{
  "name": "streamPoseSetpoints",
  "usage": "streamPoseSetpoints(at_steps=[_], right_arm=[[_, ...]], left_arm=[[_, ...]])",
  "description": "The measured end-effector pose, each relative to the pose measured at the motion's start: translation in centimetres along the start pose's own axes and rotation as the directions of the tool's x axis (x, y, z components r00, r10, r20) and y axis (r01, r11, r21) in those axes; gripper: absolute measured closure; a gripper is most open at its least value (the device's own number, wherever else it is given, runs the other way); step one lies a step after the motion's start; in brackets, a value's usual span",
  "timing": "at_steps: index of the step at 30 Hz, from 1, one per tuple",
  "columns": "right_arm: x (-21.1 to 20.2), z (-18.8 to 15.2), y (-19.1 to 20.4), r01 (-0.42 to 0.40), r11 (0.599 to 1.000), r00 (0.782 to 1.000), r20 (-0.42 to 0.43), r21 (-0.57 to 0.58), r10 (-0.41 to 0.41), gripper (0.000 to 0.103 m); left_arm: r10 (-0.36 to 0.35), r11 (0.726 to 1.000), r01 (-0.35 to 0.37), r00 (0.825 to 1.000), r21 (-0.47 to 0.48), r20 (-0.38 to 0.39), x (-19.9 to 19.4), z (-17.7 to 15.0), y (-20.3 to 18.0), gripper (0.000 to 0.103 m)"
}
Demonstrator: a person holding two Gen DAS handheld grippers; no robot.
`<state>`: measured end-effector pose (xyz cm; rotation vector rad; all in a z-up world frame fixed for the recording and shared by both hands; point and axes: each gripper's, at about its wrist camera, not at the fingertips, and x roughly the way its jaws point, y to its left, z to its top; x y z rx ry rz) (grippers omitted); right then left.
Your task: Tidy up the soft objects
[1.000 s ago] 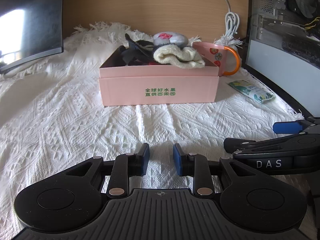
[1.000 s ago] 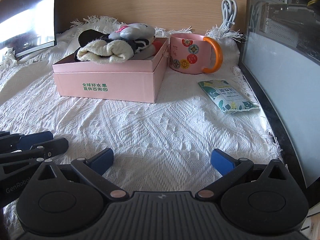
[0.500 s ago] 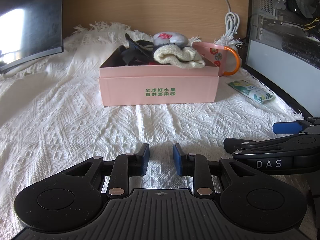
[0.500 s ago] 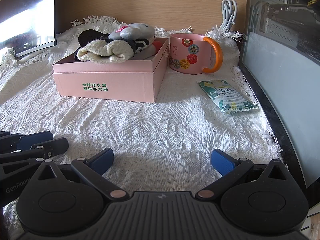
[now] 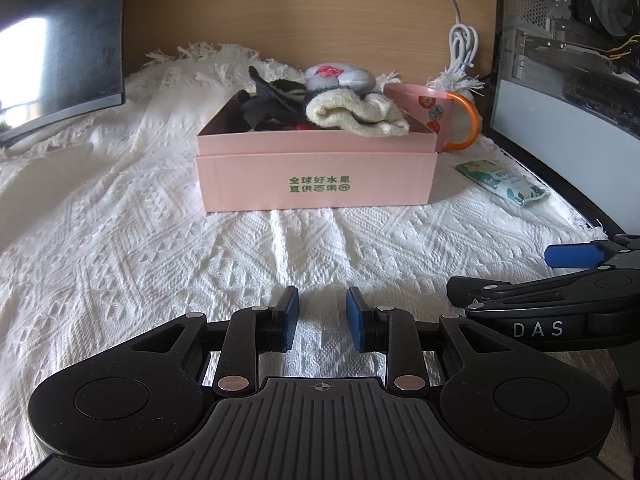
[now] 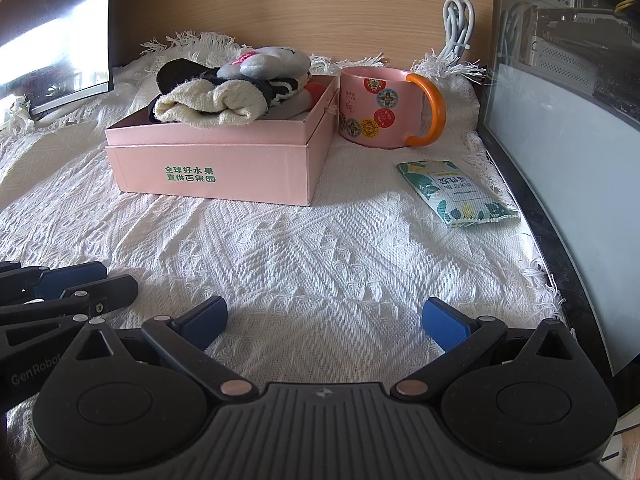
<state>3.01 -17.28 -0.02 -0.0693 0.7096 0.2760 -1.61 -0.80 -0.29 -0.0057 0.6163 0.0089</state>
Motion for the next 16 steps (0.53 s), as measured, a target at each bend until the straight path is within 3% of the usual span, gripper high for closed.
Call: streamPoseSetpoints(at_steps=[16], right_arm=[[0.0, 0.01, -0.02, 0.0, 1.0, 1.0, 0.0, 0.0, 0.0, 0.0]], left_arm=[[0.003, 1.0, -0.003, 1.0, 0.005, -0.001, 0.03, 0.06, -0.13, 0.074]])
